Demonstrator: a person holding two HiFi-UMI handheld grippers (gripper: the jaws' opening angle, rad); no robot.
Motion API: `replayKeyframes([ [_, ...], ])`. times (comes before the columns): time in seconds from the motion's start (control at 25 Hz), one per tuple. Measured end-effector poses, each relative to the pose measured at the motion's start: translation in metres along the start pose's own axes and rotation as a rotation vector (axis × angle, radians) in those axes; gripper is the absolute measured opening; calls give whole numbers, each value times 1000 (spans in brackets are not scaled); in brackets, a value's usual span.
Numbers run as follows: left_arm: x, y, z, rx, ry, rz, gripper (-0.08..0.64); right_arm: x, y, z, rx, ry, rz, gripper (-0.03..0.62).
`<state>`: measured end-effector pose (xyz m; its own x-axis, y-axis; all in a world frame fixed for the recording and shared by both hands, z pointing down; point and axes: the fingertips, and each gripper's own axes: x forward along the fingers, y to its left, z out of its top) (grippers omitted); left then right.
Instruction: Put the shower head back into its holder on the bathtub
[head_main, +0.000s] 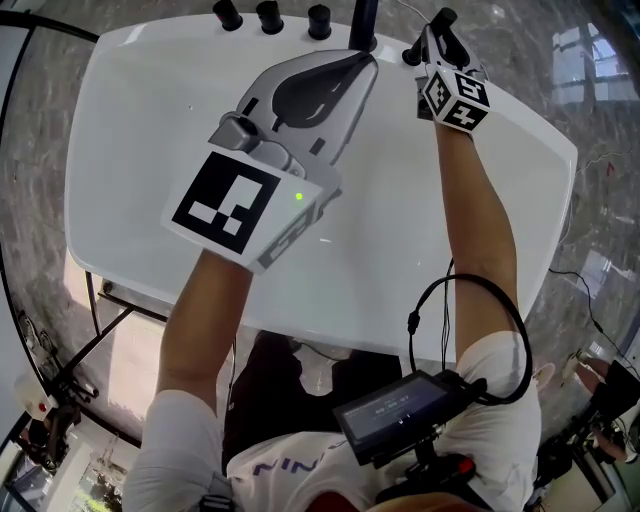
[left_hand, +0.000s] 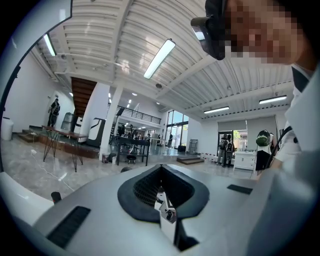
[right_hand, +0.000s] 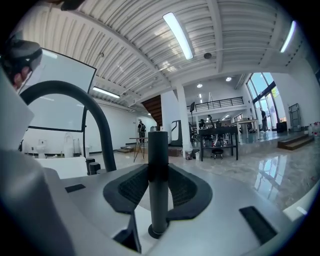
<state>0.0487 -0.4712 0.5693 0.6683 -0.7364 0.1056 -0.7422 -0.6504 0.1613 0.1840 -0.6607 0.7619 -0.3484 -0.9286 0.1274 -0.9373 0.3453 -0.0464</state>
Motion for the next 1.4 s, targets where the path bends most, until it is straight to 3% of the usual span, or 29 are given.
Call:
replayKeyframes([
  [0.24,2,3,-9,-8,8,5,15,0,2,-3,-25,-23,3,121],
  [0.48,2,-1,-9,-1,15,-5,16,3,4,-3,4,19,15,125],
  [0.6,1,-3,-5,1,18,-7,15,-1,1,3,31,19,23,201],
  [0.72,-1,-5,4,-8,9,-8,16,-6,-1,17,34,8,20,215],
  [1.04,-12,-20,44,-6,-15,-14,15,-46,13,81,38,-39,37,218],
  [1.28,-41,-33,101,-13,-43,-38,15,-89,47,156,4,-57,54,212],
  [1.4,-58,-36,128,-8,-51,-37,16,-111,65,198,-7,-87,48,174],
])
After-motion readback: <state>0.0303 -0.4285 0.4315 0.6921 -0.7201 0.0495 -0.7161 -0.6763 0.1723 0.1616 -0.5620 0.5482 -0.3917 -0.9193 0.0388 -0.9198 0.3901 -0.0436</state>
